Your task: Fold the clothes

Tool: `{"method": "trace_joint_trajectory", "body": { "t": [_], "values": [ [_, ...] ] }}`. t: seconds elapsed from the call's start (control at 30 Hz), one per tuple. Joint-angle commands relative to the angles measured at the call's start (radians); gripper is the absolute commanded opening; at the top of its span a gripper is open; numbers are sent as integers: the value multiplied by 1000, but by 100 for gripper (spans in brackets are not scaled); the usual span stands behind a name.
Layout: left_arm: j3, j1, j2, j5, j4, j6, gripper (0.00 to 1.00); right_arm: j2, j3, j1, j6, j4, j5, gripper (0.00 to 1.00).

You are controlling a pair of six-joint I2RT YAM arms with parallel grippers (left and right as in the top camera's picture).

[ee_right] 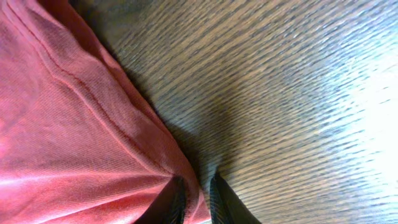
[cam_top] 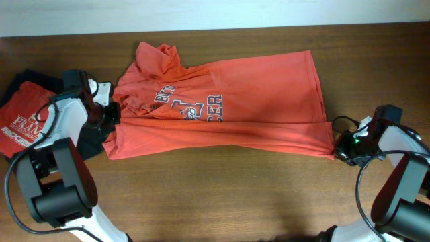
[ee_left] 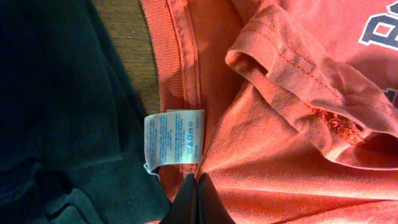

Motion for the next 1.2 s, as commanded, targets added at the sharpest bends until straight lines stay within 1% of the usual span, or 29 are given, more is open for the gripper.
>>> {"method": "trace_joint_trajectory", "body": {
  "t": [0.0,0.1,0.2,0.27,0.33,0.37,0.47,0.53,0.57,0.6,0.63,0.67,0.77,0.83,0.93,1.07,1.1,1.13,1.17],
  "values": [
    [19,10,12,-42,5,-13,0,11,8,-3,0,28,35,36],
    [19,8,12,-42,-3,-12,1,4,34,-3,-171,47,-215,50],
    [19,7,12,-42,-18,-12,13,-30,98,-2,-175,26,-283,54],
    [19,7,12,-42,-23,-12,30,-44,130,-2,-175,15,-323,54],
    [19,7,12,-42,-24,-12,37,-45,149,2,-163,13,-346,53],
    [19,7,12,-38,-24,-12,42,-45,150,11,-142,17,-344,47],
    [19,7,12,-13,-24,-12,45,-26,149,58,-141,26,-311,47],
    [19,7,12,13,-24,-11,45,2,149,115,-137,56,-310,46],
    [19,7,12,23,-24,-11,39,14,149,138,-124,72,-301,43],
    [19,7,12,44,-24,-11,24,37,149,174,-63,98,-236,29],
    [19,7,12,68,-24,-8,12,47,149,188,-39,108,-205,24],
    [19,5,12,105,-24,-8,1,72,149,219,14,130,-132,15],
    [19,-13,12,170,-34,45,0,124,149,261,69,164,-97,12],
    [21,-40,12,169,-43,79,0,161,149,283,92,197,-97,9],
    [33,-89,12,169,-64,124,0,190,149,292,114,257,-96,9],
    [65,-151,6,169,-103,127,1,191,151,291,126,339,-104,10],
    [72,-165,2,169,-113,128,3,191,154,291,124,347,-115,10],
    [77,-185,-8,169,-128,143,7,187,171,290,88,338,-165,11],
    [79,-199,-16,169,-133,154,9,183,179,290,63,330,-194,15]
  ]
}}
